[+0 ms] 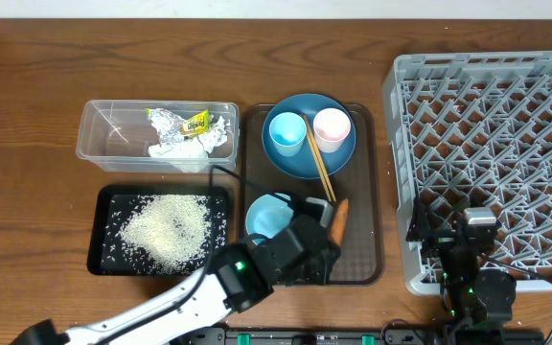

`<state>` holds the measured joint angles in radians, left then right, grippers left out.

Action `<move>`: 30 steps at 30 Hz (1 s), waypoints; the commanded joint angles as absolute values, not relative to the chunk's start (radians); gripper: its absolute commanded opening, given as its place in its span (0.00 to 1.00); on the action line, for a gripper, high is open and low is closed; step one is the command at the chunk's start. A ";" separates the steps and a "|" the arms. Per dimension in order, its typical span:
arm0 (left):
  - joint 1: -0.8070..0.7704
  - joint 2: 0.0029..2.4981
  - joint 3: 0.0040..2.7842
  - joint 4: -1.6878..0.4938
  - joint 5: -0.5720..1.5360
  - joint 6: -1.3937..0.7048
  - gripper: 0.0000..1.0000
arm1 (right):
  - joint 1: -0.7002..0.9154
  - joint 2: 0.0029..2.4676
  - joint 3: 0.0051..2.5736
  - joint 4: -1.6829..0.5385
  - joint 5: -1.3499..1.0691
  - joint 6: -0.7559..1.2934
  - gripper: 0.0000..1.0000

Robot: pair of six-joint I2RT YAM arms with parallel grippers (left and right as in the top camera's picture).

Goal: Sort waste into correct bins and load items into the dishwasher rack
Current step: 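Bring the carrot back and lower it onto the brown tray beside the bowl, then release the carrot and lift the left gripper above the bowl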

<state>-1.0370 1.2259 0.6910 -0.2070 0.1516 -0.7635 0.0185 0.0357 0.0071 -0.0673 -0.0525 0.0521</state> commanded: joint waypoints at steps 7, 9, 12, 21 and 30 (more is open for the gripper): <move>-1.081 1.331 0.719 -0.150 0.146 -0.775 0.15 | 0.017 0.038 0.006 -0.071 -0.053 0.047 0.99; -1.081 1.351 0.719 -0.142 0.142 -0.776 0.15 | 0.017 0.038 0.006 -0.071 -0.053 0.047 0.99; -1.081 1.381 0.719 -0.134 0.133 -0.776 0.15 | 0.017 0.038 0.006 -0.071 -0.053 0.047 0.99; -1.081 1.476 0.719 -0.097 0.058 -0.780 0.16 | 0.017 0.038 0.006 -0.071 -0.053 0.047 0.99; -1.080 1.460 0.719 -0.073 0.059 -0.779 0.49 | 0.017 0.038 0.006 -0.071 -0.053 0.047 0.99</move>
